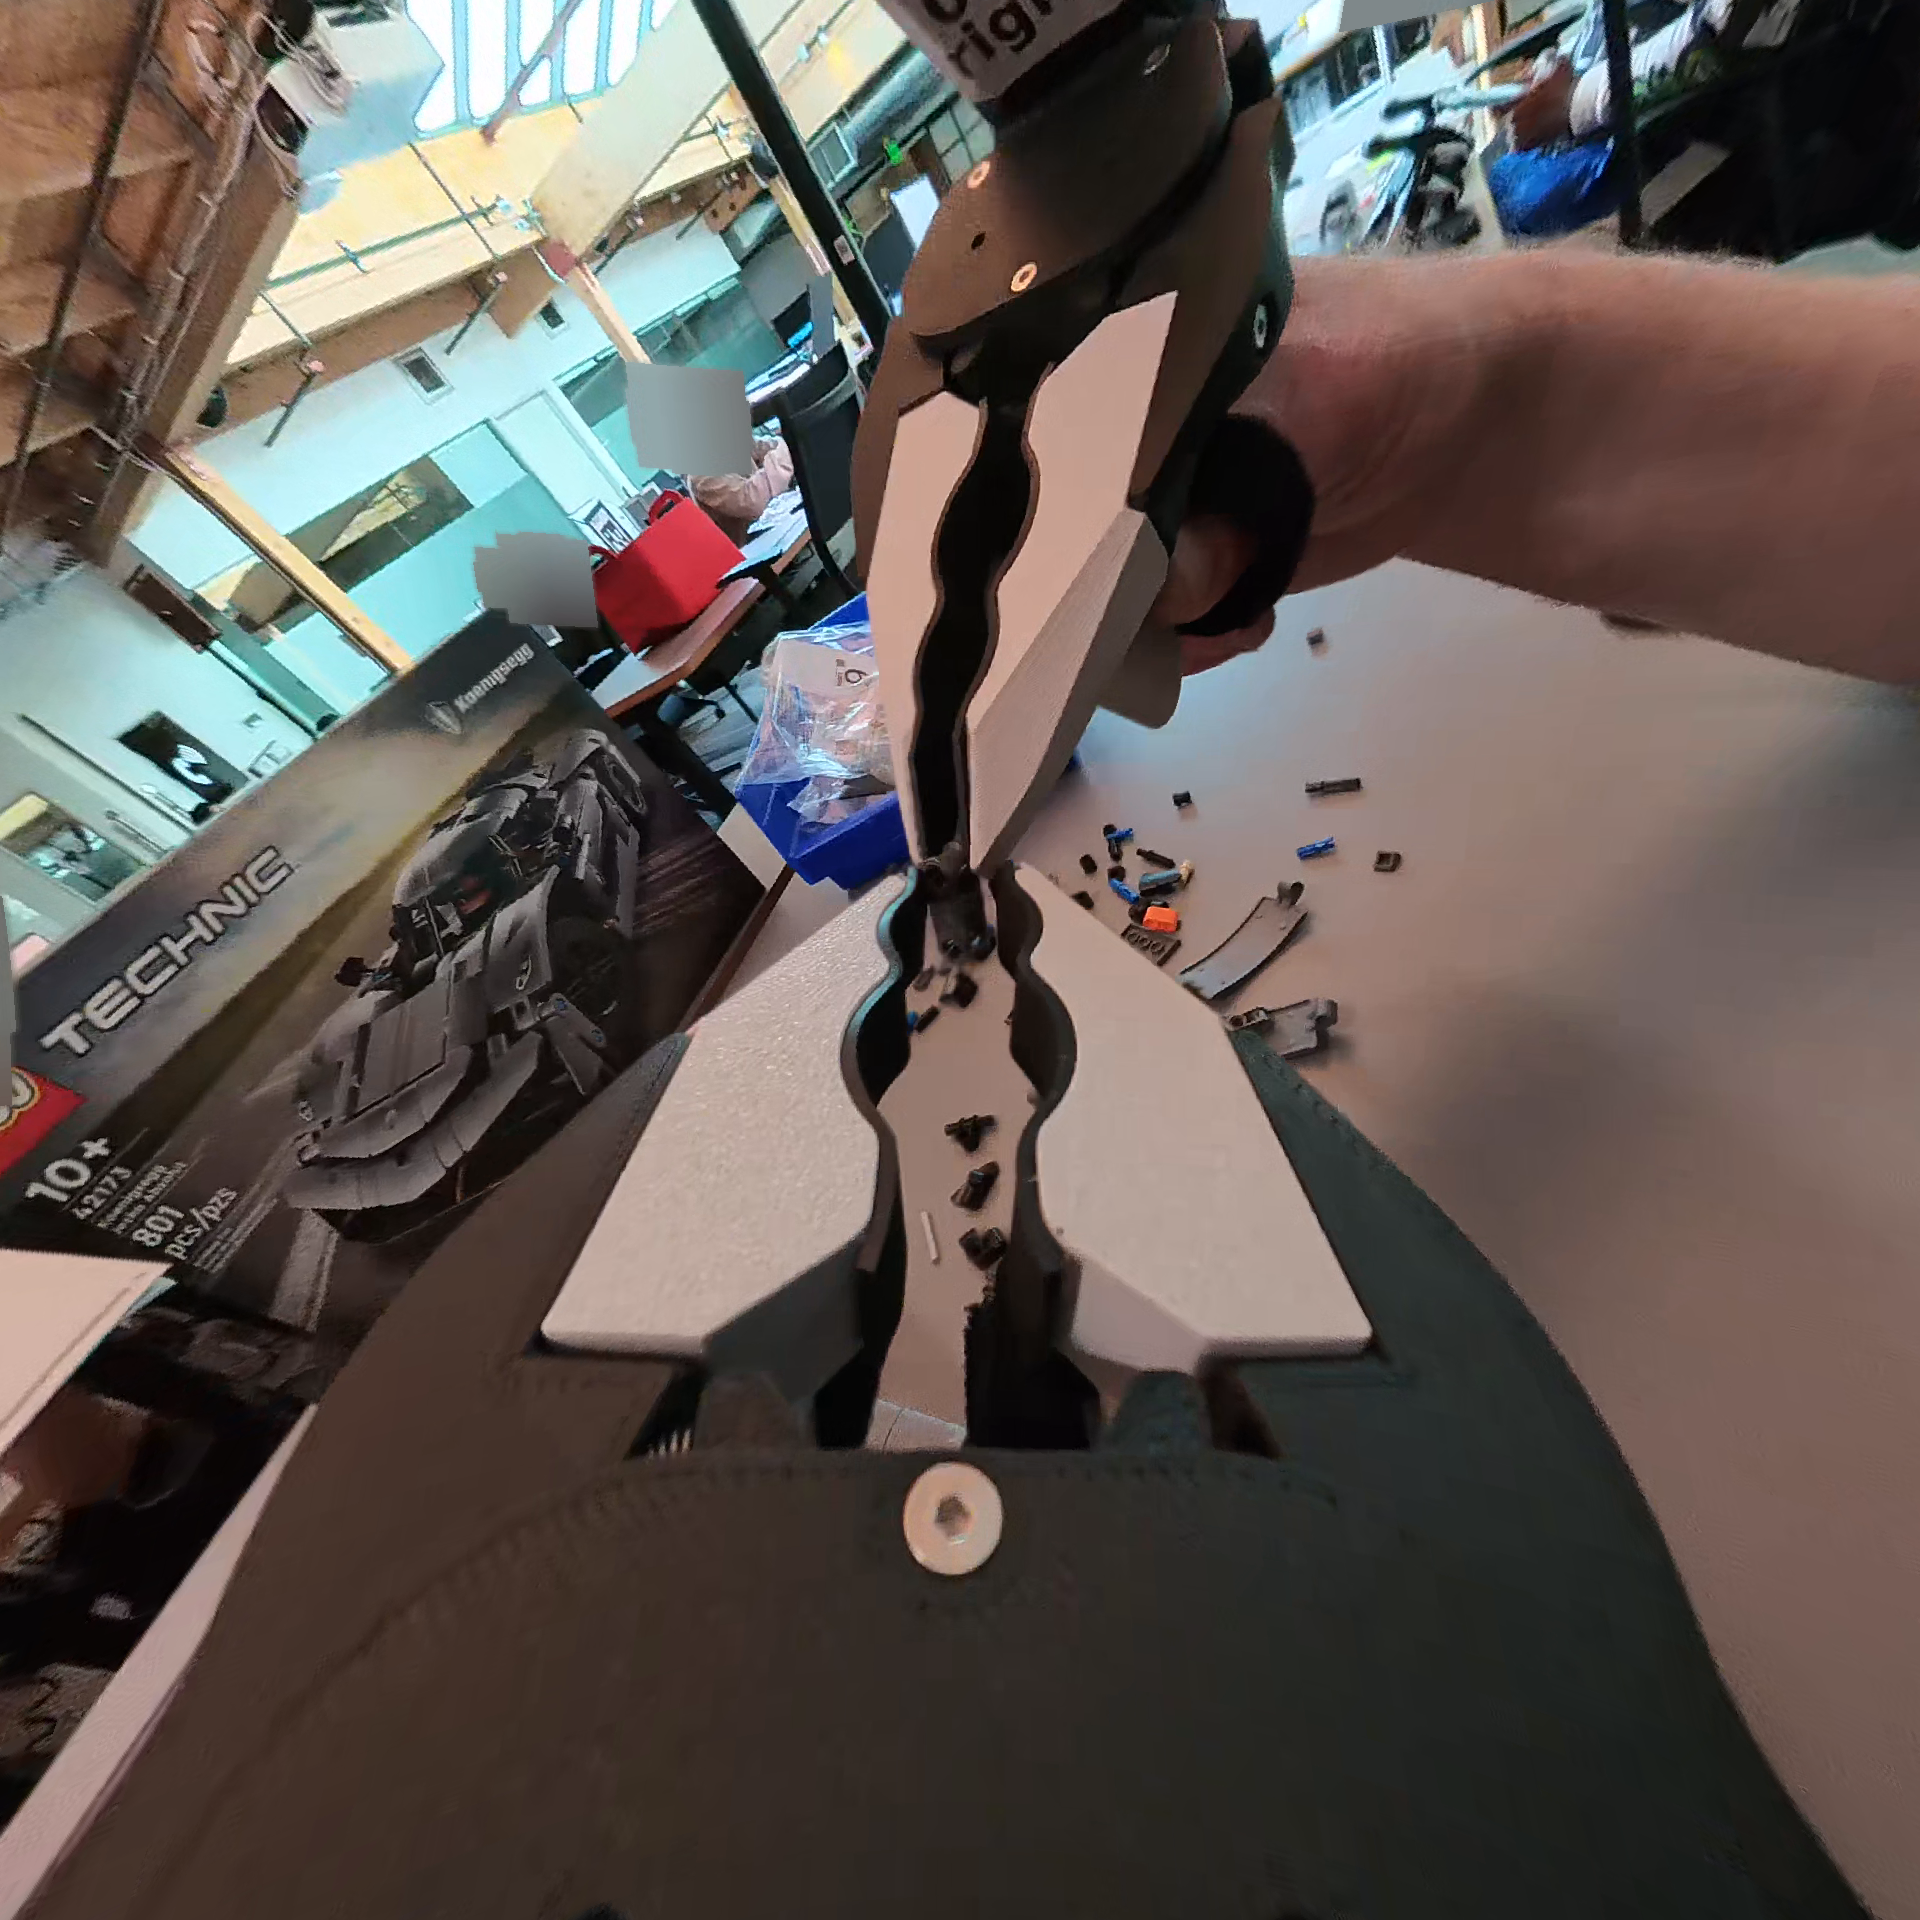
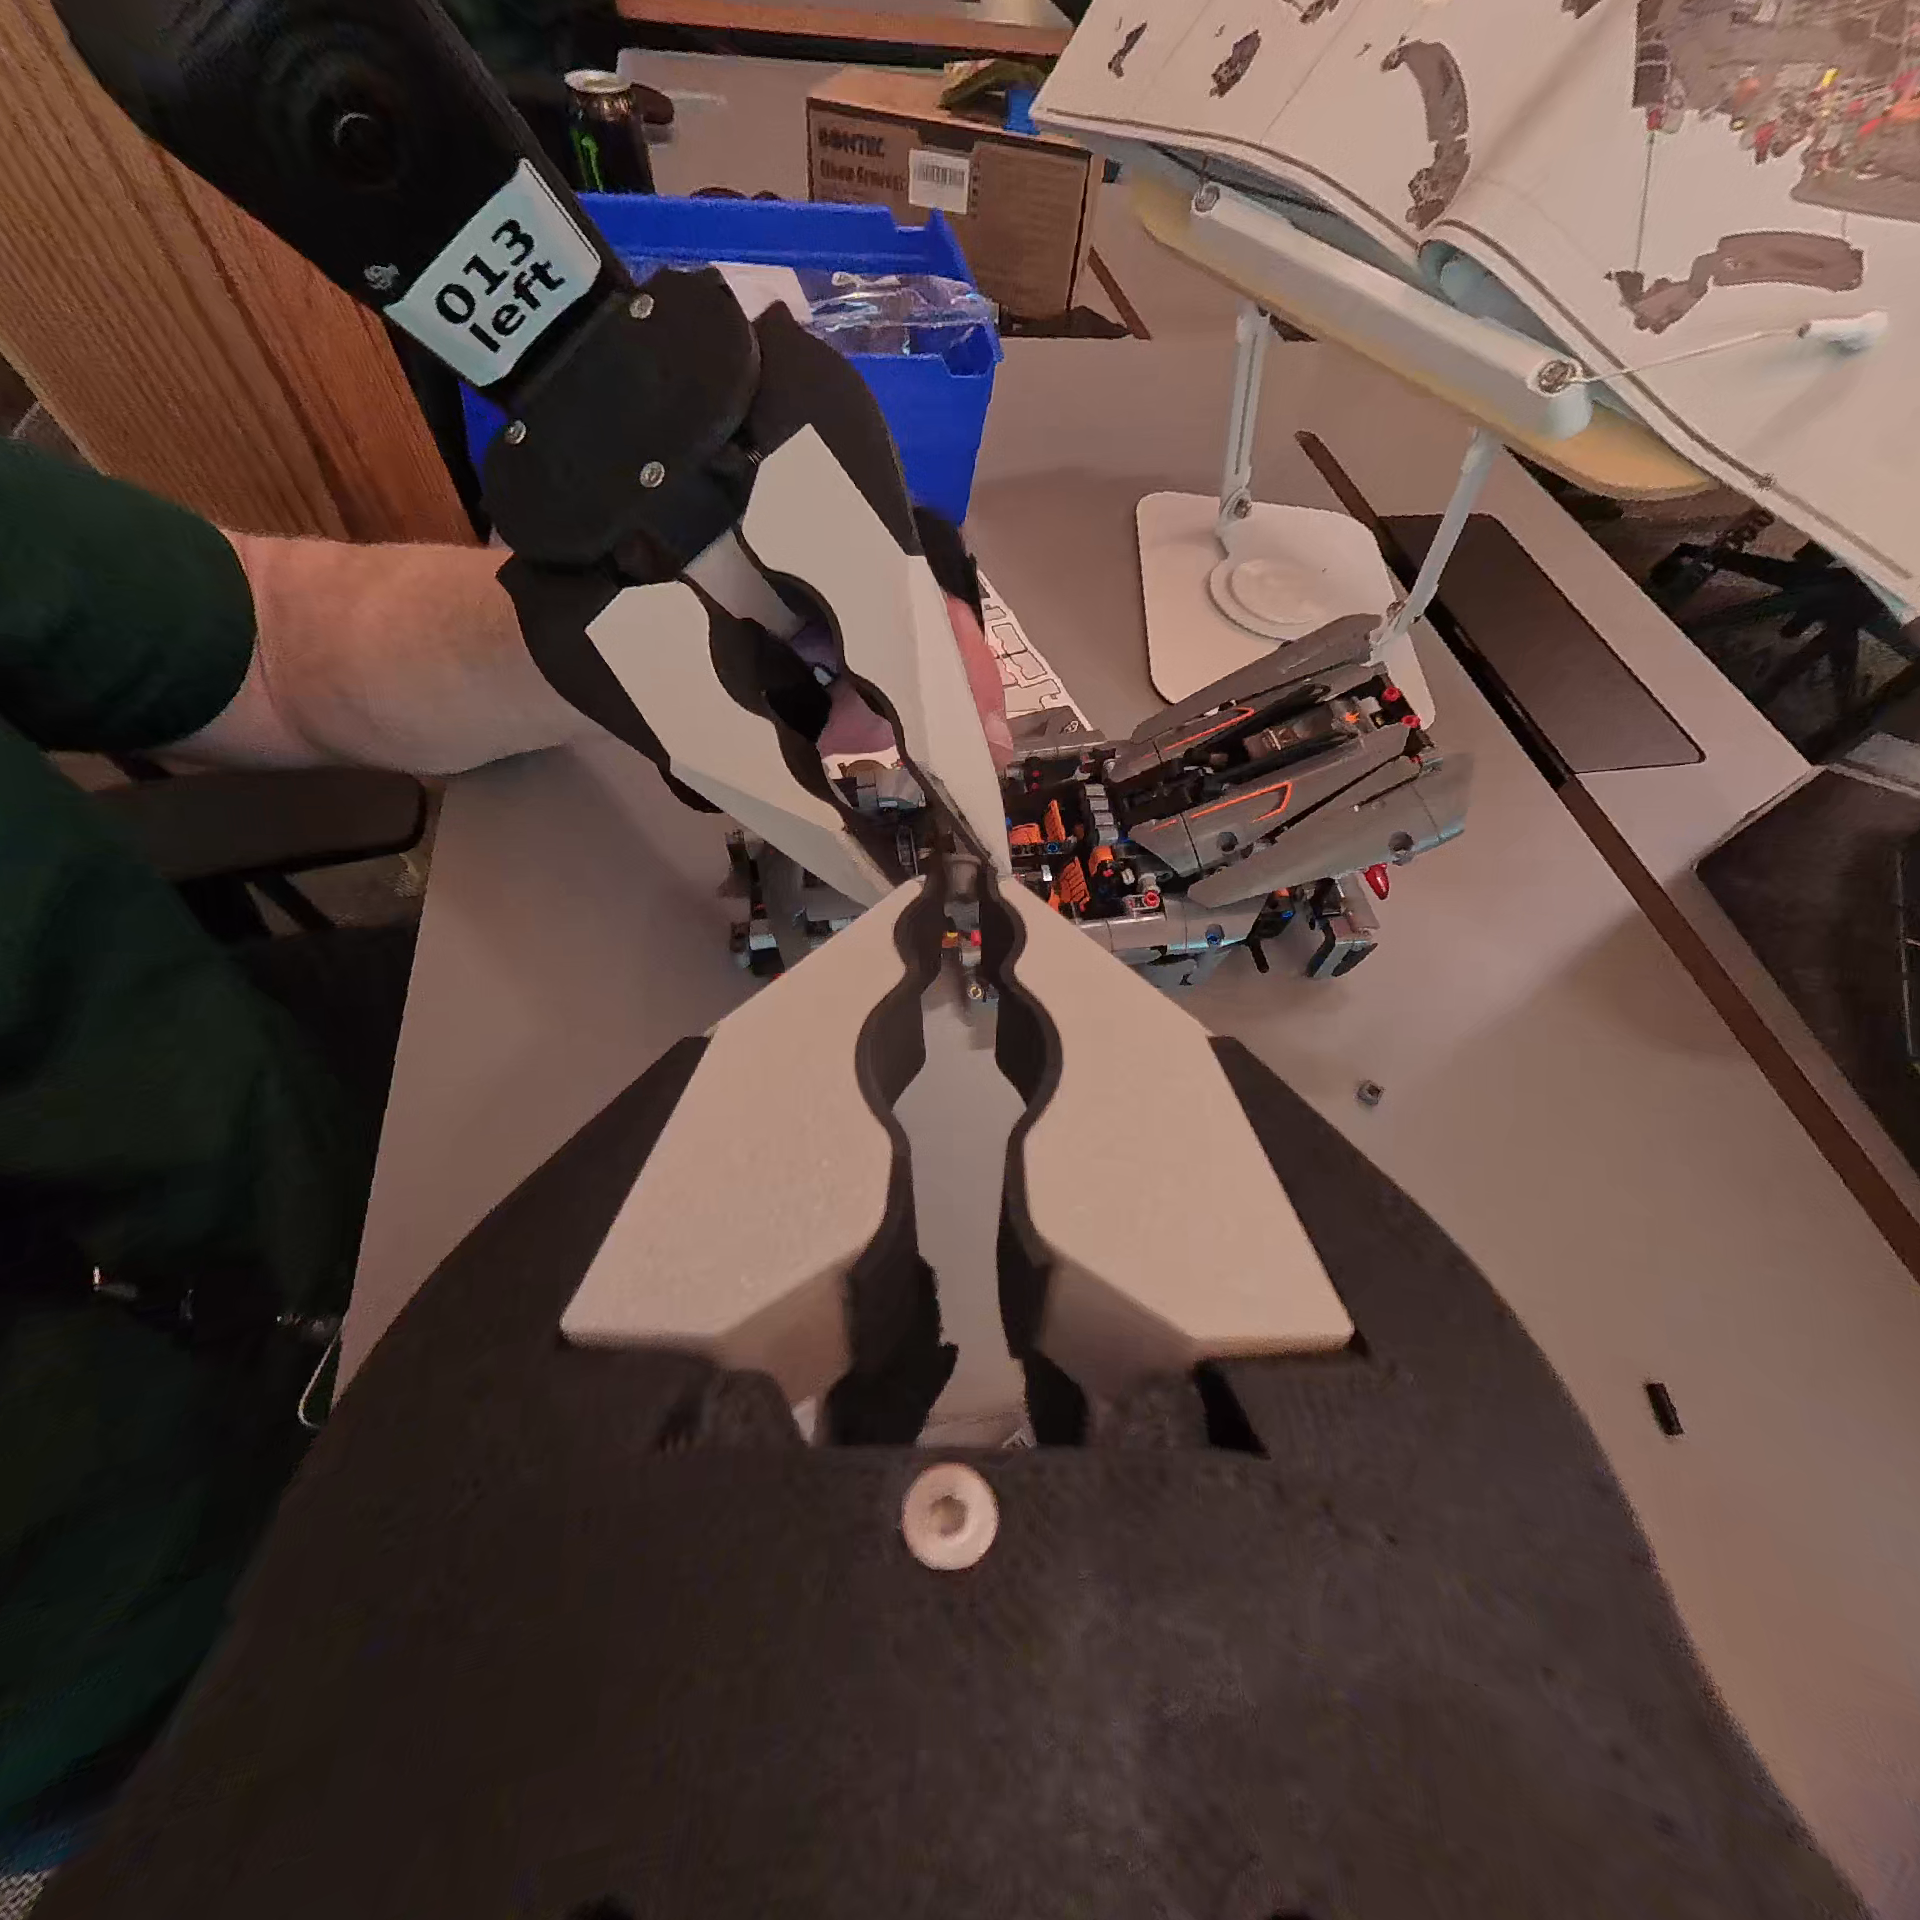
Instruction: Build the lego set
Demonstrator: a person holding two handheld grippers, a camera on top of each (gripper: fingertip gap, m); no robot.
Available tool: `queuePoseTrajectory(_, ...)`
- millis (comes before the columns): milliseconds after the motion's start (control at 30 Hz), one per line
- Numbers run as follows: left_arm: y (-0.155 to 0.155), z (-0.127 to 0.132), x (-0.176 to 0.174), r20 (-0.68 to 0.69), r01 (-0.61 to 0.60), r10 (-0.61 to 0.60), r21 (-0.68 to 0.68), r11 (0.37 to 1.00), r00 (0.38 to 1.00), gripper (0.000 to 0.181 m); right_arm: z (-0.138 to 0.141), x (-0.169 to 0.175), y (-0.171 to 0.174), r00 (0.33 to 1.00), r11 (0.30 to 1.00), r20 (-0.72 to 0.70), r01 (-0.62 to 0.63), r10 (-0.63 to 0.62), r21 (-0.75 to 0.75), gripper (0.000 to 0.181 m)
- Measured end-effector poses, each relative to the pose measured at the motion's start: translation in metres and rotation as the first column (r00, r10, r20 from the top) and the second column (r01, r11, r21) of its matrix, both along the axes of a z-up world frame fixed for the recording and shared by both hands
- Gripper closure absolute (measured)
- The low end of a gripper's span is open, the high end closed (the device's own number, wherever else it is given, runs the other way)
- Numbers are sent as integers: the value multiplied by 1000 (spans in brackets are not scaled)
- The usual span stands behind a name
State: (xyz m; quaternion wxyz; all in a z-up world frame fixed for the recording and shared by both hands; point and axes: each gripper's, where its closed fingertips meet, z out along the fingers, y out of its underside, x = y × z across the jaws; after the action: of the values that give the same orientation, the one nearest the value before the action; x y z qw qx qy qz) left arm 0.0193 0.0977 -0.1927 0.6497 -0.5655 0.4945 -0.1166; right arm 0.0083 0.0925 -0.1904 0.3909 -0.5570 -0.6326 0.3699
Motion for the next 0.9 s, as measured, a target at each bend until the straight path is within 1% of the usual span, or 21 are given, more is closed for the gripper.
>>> queuePoseTrajectory(67, 0, 4, -3, 34, 8, -8, -20, 1000, 999, 176, 6, -1, 0, 1000, 1000, -9, 6, -6, 4, 176)
queuePoseTrajectory(100, 0, 6, -4, 61, 17, -15, -34, 999, 998, 176, 8, 0, 1, 1000, 1000, -9, 20, -20, 6, 173)
queuePoseTrajectory(167, -2, 13, -6, 109, 33, -28, -48, 998, 994, 176, 11, 4, 7, 997, 997, -9, 70, -70, 11, 169)
queuePoseTrajectory(267, 0, 16, -12, 129, 23, -15, -57, 998, 992, 176, 10, 27, 15, 990, 990, -3, 141, -141, -2, 168)
queuePoseTrajectory(300, 0, 16, -13, 137, 29, -20, -67, 997, 990, 176, 2, 41, 18, 984, 984, 27, 178, -178, -8, 168)
queuePoseTrajectory(333, 1, 16, -14, 146, 34, -22, -80, 996, 989, 176, -12, 57, 23, 969, 972, 83, 234, -233, -2, 167)
queuePoseTrajectory(433, 5, 15, -17, 169, 33, -14, -113, 993, 985, 176, -58, 108, 38, 896, 920, 229, 393, -380, -11, 166)
queuePoseTrajectory(500, 7, 11, -16, 172, 33, -11, -129, 991, 985, 176, -82, 134, 43, 855, 883, 272, 468, -442, -37, 164)
queuePoseTrajectory(600, 13, 4, -13, 167, 23, 2, -143, 989, 986, 176, -107, 155, 42, 819, 846, 293, 530, -493, -60, 161)
queuePoseTrajectory(667, 16, 0, -13, 166, 20, 6, -155, 988, 986, 176, -115, 163, 44, 798, 823, 278, 567, -535, -42, 162)
queuePoseTrajectory(767, 20, -4, -14, 180, 24, 8, -176, 984, 984, 176, -118, 165, 41, 797, 813, 245, 579, -552, -54, 161)
queuePoseTrajectory(900, 20, -3, -15, 204, 36, 4, -188, 981, 979, 176, -118, 164, 36, 806, 817, 223, 573, -549, -60, 163)
